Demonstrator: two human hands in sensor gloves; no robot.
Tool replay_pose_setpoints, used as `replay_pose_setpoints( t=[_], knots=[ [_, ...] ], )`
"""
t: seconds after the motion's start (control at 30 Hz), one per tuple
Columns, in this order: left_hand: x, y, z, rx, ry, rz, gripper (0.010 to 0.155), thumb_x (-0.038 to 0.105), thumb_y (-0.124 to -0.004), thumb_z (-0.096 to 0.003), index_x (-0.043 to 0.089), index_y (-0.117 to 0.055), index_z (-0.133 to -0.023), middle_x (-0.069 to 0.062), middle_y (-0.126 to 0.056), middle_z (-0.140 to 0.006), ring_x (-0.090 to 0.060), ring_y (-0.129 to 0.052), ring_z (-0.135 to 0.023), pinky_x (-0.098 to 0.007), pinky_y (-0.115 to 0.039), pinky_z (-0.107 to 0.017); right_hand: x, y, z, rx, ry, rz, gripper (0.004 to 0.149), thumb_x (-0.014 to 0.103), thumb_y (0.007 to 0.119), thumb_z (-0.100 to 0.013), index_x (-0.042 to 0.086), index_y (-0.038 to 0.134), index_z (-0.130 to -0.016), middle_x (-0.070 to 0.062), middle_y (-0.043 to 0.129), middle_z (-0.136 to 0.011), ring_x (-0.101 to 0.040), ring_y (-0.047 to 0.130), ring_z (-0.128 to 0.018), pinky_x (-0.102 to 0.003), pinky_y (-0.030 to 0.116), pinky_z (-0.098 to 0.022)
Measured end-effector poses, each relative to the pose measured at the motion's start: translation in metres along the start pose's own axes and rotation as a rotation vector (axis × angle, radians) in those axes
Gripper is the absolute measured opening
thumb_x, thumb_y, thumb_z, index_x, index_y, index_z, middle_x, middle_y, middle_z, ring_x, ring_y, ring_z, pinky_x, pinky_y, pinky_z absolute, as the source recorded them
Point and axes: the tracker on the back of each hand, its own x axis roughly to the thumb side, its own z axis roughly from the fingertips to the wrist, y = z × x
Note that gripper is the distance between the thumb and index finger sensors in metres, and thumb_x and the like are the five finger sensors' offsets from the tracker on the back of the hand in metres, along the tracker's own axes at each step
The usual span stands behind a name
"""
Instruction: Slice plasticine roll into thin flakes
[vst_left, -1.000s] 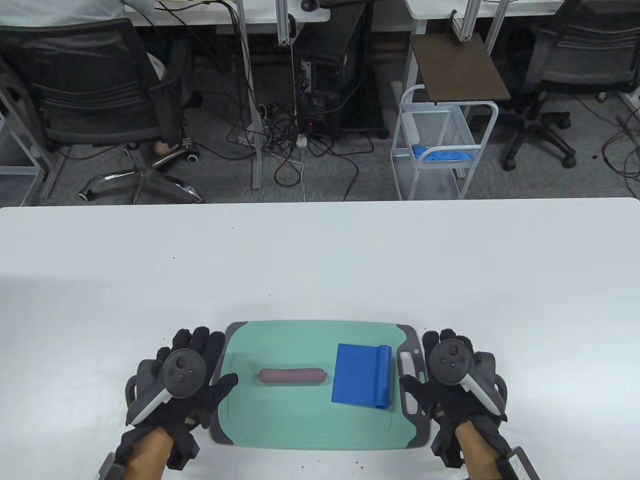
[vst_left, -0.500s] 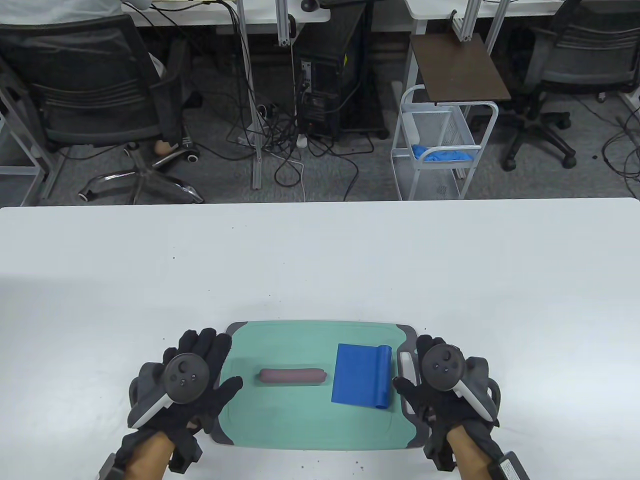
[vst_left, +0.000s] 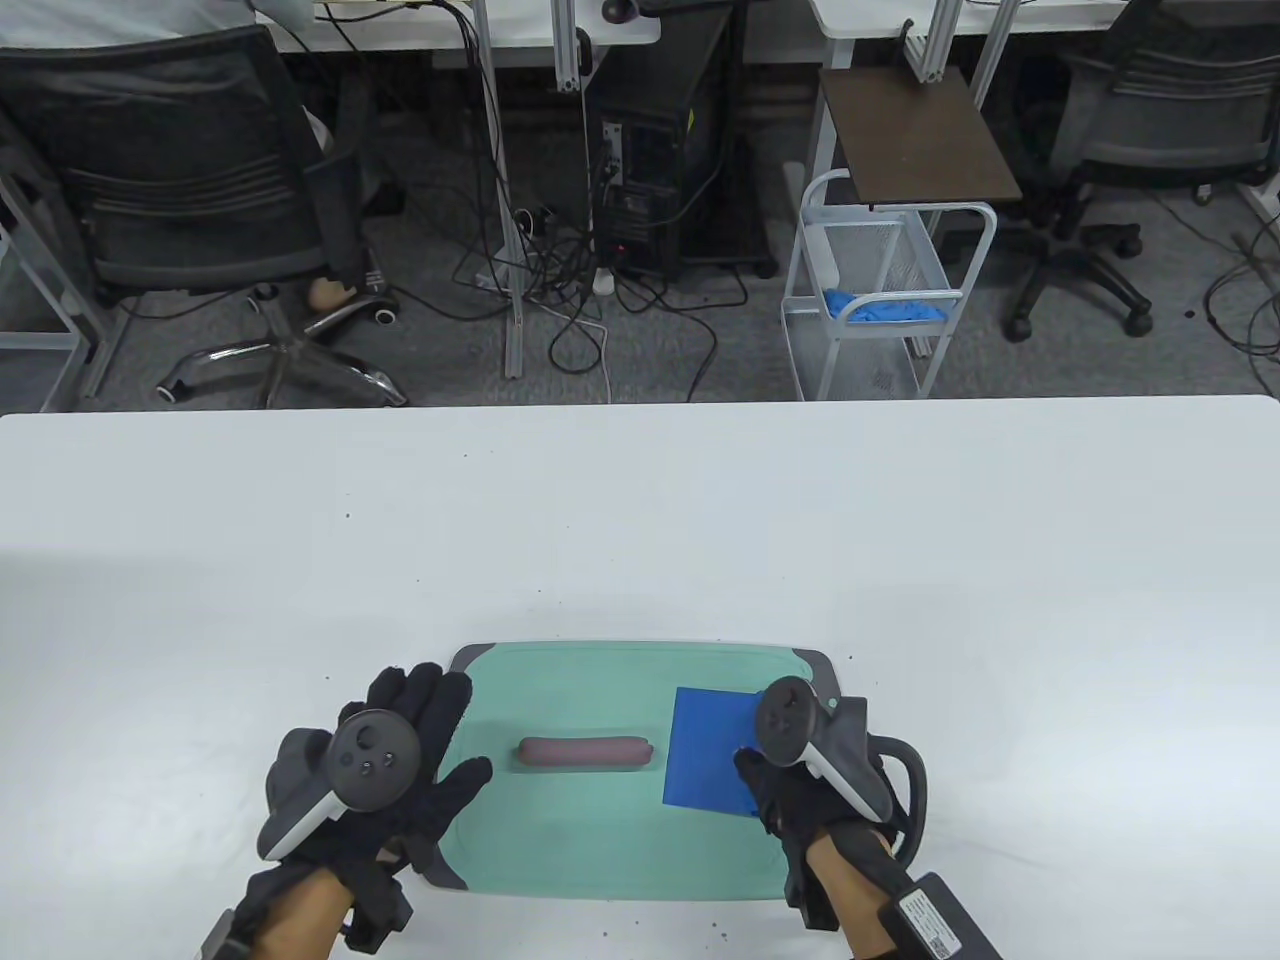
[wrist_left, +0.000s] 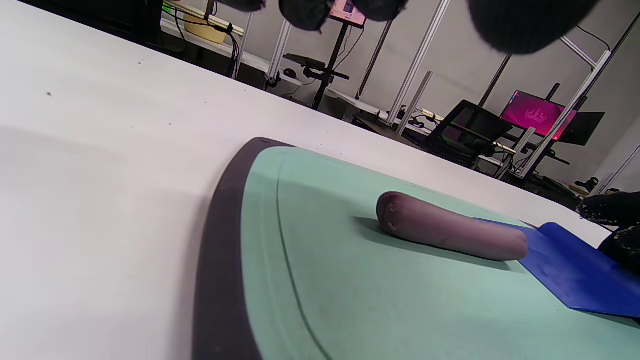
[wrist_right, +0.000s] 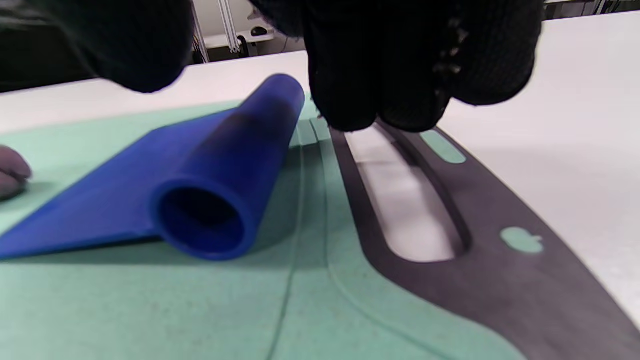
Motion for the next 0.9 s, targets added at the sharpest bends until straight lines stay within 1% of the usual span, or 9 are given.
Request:
replay_pose_setpoints(
  t=[0.1, 0.2, 0.33, 0.47, 0.6, 0.77, 0.9],
  knots=[
    [0.0, -0.001, 0.0, -0.011, -0.001, 0.002, 0.081, 0.07, -0.064, -0.0369, 0.038, -0.038, -0.107, 0.003, -0.038, -0.121, -0.036, -0.037, -0.114, -0.064, -0.04, -0.078, 0.008, 0.005, -0.005, 0.01, 0.046, 0.05, 0.088, 0.048, 0.075, -0.04, 0.004, 0.035, -0.105, -0.02, 0.083, -0.089, -0.047, 0.084, -0.075, -0.058, 0.074, -0.052],
    [0.001, -0.001, 0.0, -0.016, 0.0, 0.004, 0.081, 0.07, -0.064, -0.0369, 0.039, -0.038, -0.107, 0.003, -0.038, -0.121, -0.036, -0.037, -0.114, -0.064, -0.04, -0.078, 0.015, 0.008, -0.01, 0.019, 0.086, 0.09, 0.088, 0.047, 0.075, -0.041, 0.002, 0.034, -0.104, -0.019, 0.084, -0.086, -0.046, 0.086, -0.071, -0.057, 0.075, -0.049],
    [0.002, -0.002, 0.0, -0.023, 0.003, 0.004, 0.081, 0.07, -0.064, -0.037, 0.038, -0.037, -0.107, 0.003, -0.038, -0.121, -0.036, -0.038, -0.114, -0.064, -0.041, -0.078, 0.023, 0.008, -0.014, 0.015, 0.134, 0.12, 0.086, 0.045, 0.076, -0.042, -0.002, 0.038, -0.103, -0.019, 0.088, -0.082, -0.046, 0.09, -0.067, -0.057, 0.078, -0.045],
    [0.002, -0.002, -0.001, -0.034, 0.004, 0.009, 0.081, 0.07, -0.064, -0.0371, 0.038, -0.038, -0.107, 0.003, -0.039, -0.121, -0.036, -0.038, -0.114, -0.064, -0.041, -0.078, 0.032, 0.01, -0.017, 0.044, 0.191, 0.149, 0.087, 0.044, 0.077, -0.042, -0.004, 0.036, -0.102, -0.022, 0.087, -0.082, -0.048, 0.09, -0.066, -0.058, 0.078, -0.045],
    [0.003, -0.003, -0.001, -0.037, 0.004, 0.009, 0.081, 0.07, -0.064, -0.0372, 0.038, -0.038, -0.107, 0.003, -0.038, -0.121, -0.036, -0.038, -0.114, -0.064, -0.041, -0.078, 0.039, 0.014, -0.017, 0.016, 0.224, 0.208, 0.083, 0.04, 0.076, -0.043, -0.004, 0.037, -0.102, -0.021, 0.087, -0.082, -0.047, 0.091, -0.066, -0.058, 0.079, -0.045],
    [0.003, -0.004, -0.002, -0.05, 0.005, 0.011, 0.081, 0.07, -0.063, -0.0373, 0.038, -0.037, -0.107, 0.003, -0.038, -0.121, -0.036, -0.039, -0.114, -0.064, -0.042, -0.078, 0.038, 0.015, -0.016, -0.013, 0.267, 0.171, 0.084, 0.039, 0.079, -0.043, -0.003, 0.038, -0.103, -0.019, 0.088, -0.081, -0.046, 0.091, -0.065, -0.057, 0.079, -0.045],
    [0.003, -0.005, -0.002, -0.057, 0.007, 0.013, 0.081, 0.07, -0.063, -0.0374, 0.038, -0.037, -0.107, 0.003, -0.038, -0.121, -0.036, -0.039, -0.114, -0.064, -0.042, -0.078, 0.031, 0.015, -0.016, -0.028, 0.303, 0.083, 0.087, 0.041, 0.081, -0.041, -0.003, 0.038, -0.103, -0.019, 0.087, -0.079, -0.046, 0.09, -0.064, -0.057, 0.078, -0.045]
  ],
)
